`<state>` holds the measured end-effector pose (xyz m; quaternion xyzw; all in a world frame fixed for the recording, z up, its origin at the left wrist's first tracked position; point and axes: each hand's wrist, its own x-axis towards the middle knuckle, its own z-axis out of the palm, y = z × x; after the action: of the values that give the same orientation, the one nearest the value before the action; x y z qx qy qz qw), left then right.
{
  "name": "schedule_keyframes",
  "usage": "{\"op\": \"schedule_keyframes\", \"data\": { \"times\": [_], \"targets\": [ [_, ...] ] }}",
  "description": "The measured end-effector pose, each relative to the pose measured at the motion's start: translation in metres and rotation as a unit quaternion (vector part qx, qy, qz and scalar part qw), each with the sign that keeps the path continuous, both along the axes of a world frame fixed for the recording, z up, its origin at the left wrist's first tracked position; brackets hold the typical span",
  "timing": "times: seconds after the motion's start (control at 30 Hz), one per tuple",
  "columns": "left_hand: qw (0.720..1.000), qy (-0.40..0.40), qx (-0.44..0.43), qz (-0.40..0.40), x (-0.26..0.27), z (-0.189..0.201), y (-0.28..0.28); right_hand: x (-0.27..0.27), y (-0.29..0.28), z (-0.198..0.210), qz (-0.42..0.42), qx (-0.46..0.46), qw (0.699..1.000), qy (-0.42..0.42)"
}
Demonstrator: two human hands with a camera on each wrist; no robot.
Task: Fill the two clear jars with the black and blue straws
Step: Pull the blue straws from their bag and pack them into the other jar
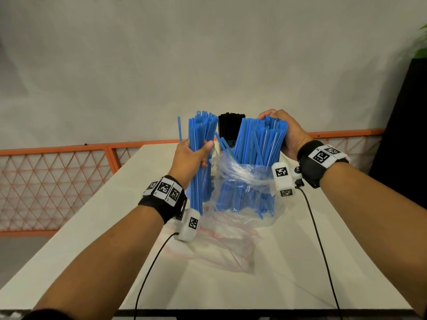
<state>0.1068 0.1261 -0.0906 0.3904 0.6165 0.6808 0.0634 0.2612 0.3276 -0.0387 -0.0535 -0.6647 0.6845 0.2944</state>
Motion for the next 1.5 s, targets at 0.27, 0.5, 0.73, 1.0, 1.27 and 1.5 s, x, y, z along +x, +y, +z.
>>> {"op": "schedule_keyframes", "data": {
  "times": [0.27, 0.5, 0.73, 1.0, 1.27, 1.5],
  "targets": [
    [0.999, -0.031, -0.004, 0.008, -0.014, -0.038, 0.002, -0.006, 0.000, -0.001, 0.004, -0.003, 1.000, 0.008],
    [0.999, -0.032, 0.029, 0.008, -0.014, -0.008, -0.008, -0.013, 0.002, -0.001, 0.013, -0.004, 1.000, 0.012],
    [0.962, 0.062, 0.263, 0.029, -0.017, 0.105, -0.023, -0.017, 0.005, -0.003, 0.009, 0.003, 1.000, 0.009],
    [0.993, 0.001, 0.073, 0.089, -0.045, 0.065, 0.022, -0.013, 0.005, -0.002, 0.017, 0.004, 1.000, 0.008],
    [0.983, 0.039, 0.026, 0.175, -0.056, 0.062, 0.033, -0.006, 0.006, -0.002, 0.020, 0.012, 1.000, 0.001],
    [0.983, 0.079, -0.050, 0.155, -0.059, 0.065, 0.039, -0.003, 0.005, -0.002, 0.017, 0.014, 1.000, 0.000]
  ]
}}
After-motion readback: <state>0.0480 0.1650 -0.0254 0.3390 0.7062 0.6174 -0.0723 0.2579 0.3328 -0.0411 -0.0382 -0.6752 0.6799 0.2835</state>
